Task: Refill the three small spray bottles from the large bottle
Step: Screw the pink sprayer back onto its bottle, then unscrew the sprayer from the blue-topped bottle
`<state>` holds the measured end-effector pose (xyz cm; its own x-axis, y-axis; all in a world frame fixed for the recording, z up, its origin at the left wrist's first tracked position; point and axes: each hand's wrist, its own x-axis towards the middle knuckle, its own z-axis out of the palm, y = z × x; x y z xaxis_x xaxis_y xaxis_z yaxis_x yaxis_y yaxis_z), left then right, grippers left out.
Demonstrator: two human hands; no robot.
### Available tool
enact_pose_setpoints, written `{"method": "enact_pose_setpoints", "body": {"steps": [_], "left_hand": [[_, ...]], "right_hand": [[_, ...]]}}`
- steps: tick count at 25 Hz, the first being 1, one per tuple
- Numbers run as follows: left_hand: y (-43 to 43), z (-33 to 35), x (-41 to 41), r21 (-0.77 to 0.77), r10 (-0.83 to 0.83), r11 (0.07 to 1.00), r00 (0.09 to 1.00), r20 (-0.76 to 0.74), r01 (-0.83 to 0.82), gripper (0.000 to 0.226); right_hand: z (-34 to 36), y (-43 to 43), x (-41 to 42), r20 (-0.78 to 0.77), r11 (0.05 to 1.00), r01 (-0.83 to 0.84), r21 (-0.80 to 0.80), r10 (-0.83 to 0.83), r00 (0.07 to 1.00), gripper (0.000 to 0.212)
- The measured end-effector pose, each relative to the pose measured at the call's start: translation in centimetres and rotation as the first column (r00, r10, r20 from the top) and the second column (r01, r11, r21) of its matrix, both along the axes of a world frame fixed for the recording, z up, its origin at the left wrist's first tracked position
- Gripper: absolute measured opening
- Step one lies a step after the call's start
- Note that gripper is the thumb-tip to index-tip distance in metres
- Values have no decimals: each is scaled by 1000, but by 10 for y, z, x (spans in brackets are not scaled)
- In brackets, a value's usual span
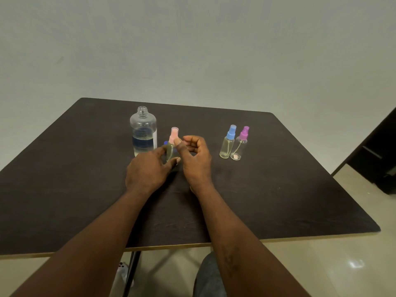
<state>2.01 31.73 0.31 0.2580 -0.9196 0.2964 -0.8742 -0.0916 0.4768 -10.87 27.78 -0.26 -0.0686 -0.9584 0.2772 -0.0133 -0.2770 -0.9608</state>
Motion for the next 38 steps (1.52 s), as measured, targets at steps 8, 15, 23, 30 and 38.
{"method": "enact_pose_setpoints", "body": {"steps": [8, 15, 23, 30, 38], "left_hand": [[5, 4, -3, 11, 2, 1000, 998, -61, -2, 63], [9, 0, 8, -14, -8, 1000, 958, -286, 4, 46], [15, -2, 11, -62, -40, 998, 930, -364, 19, 40], [20, -1, 8, -86, -46, 996, 932, -359, 16, 38], [24, -2, 3, -132, -198, 973, 979, -48, 190, 50]], "right_hand": [[-1, 18, -48, -101, 982, 173, 72, -166, 981, 10], [18, 1, -89, -254, 905, 424, -23, -416, 873, 54], [17, -22, -91, -497, 879, 477, 0, -414, 762, 56], [8, -26, -96, -337, 845, 528, -87, -523, 783, 30], [11, -30, -116, -16, 975, 209, 79, -208, 978, 18]]}}
